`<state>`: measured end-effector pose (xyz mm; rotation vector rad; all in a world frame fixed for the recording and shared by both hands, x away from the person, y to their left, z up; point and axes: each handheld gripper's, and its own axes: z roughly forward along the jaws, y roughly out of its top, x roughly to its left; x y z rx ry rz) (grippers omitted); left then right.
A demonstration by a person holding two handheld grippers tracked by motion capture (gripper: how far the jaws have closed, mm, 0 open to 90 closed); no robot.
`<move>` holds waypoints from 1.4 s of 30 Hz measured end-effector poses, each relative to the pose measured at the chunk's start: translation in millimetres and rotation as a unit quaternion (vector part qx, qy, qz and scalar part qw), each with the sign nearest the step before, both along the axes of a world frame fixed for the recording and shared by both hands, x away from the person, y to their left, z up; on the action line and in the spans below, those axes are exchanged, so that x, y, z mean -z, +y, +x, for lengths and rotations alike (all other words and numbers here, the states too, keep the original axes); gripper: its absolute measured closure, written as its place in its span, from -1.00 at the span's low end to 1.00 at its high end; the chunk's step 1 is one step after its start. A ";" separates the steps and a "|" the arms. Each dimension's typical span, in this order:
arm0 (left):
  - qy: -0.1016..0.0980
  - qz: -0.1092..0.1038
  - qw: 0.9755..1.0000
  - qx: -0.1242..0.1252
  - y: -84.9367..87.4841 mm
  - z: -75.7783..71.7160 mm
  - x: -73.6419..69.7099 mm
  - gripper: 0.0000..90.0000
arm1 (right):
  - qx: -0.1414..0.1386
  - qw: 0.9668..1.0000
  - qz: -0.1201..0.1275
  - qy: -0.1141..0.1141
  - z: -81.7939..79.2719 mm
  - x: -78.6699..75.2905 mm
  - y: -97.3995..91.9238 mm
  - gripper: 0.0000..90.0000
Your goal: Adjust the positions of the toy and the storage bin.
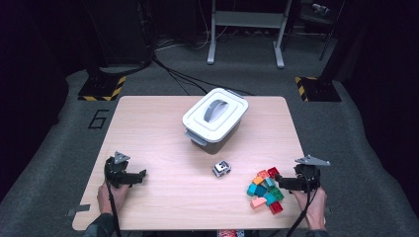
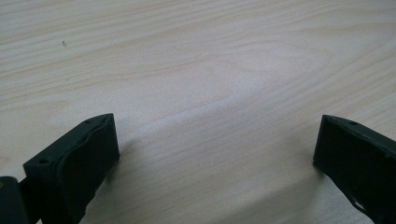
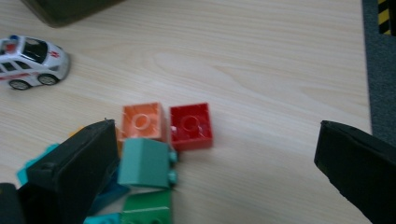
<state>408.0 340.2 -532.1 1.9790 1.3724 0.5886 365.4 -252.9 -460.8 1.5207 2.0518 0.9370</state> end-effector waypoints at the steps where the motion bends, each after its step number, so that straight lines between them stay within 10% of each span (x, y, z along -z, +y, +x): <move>1: 0.000 0.001 1.000 0.000 0.0 0.0 -0.1 -1.00 | -0.004 1.000 -0.003 0.001 1.5 -2.9 4.8 -1.00; 16: 0.000 -0.001 1.000 0.002 -0.2 0.3 0.1 -1.00 | -0.062 0.998 -0.009 0.018 23.5 -23.9 80.4 -1.00; 42: 0.000 0.000 1.000 0.003 0.0 0.2 0.0 -1.00 | -0.109 0.989 -0.042 0.096 54.6 13.7 177.7 -1.00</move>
